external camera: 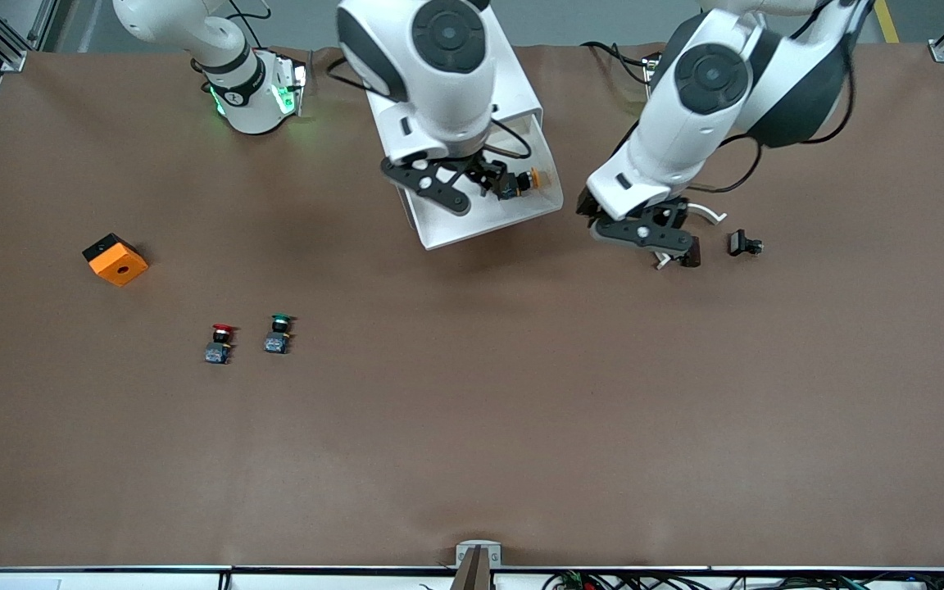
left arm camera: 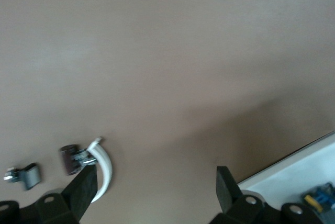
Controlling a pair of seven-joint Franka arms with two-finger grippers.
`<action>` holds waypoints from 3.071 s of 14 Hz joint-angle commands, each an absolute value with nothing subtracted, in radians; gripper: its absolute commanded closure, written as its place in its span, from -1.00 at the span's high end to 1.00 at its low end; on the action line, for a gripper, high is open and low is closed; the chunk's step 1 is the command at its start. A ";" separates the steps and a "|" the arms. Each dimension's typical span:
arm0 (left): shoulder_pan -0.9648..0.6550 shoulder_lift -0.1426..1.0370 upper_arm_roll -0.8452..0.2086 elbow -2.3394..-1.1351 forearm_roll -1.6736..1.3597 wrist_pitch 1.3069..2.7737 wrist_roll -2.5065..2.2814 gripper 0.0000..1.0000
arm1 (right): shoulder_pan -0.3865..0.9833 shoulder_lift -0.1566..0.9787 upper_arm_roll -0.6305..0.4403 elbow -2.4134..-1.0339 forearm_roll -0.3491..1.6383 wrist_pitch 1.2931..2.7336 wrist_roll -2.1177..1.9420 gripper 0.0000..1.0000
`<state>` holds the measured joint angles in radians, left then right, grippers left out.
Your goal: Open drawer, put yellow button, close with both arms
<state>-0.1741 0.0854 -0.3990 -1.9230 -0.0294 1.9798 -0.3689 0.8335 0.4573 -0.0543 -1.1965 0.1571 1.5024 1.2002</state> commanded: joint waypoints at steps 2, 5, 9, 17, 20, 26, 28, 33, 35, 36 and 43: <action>-0.210 0.217 -0.431 -1.908 -0.051 2.143 -0.579 1.00 | 0.714 0.422 -0.051 -1.201 0.158 1.436 0.885 1.00; -0.259 0.307 -0.433 -1.896 -0.043 2.239 -0.742 1.00 | 0.611 0.419 -0.049 -1.201 0.100 1.431 0.622 1.00; -0.325 0.380 -0.433 -1.865 -0.052 2.255 -0.865 1.00 | 0.459 0.419 -0.051 -1.203 0.064 1.394 0.269 1.00; -0.373 0.362 -0.483 -1.862 -0.064 2.114 -1.002 1.00 | 0.135 0.391 -0.051 -1.206 0.032 1.309 -0.040 1.00; -0.377 0.368 -0.494 -1.864 -0.176 2.086 -1.002 1.00 | 0.057 0.388 -0.052 -1.201 0.008 1.240 -0.040 1.00; -0.382 0.423 -0.572 -1.870 -0.193 2.039 -1.005 1.00 | 0.040 0.327 -0.048 -1.207 -0.078 1.227 -0.043 1.00; -0.385 0.440 -0.597 -1.871 -0.198 2.037 -1.006 1.00 | 0.041 0.325 -0.043 -1.207 -0.083 1.212 -0.037 1.00; -0.391 0.446 -0.607 -1.865 -0.225 1.968 -1.022 1.00 | 0.022 0.284 -0.046 -1.178 -0.078 1.186 -0.040 1.00; -0.402 0.442 -0.612 -1.865 -0.227 1.954 -1.023 1.00 | 0.020 0.240 -0.048 -1.178 -0.080 1.184 -0.038 1.00; -0.400 0.443 -0.612 -1.862 -0.227 1.954 -1.023 1.00 | 0.017 0.224 -0.048 -1.178 -0.078 1.186 -0.040 1.00; -0.390 0.445 -0.607 -1.799 -0.222 1.953 -1.022 1.00 | 0.029 0.151 -0.037 -1.222 -0.068 1.186 -0.038 1.00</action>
<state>-0.3815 0.4480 -0.5887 -1.8273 -0.1940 1.9855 -1.0201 0.0319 0.2007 -0.0464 -1.1728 -0.0651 1.1870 -0.0432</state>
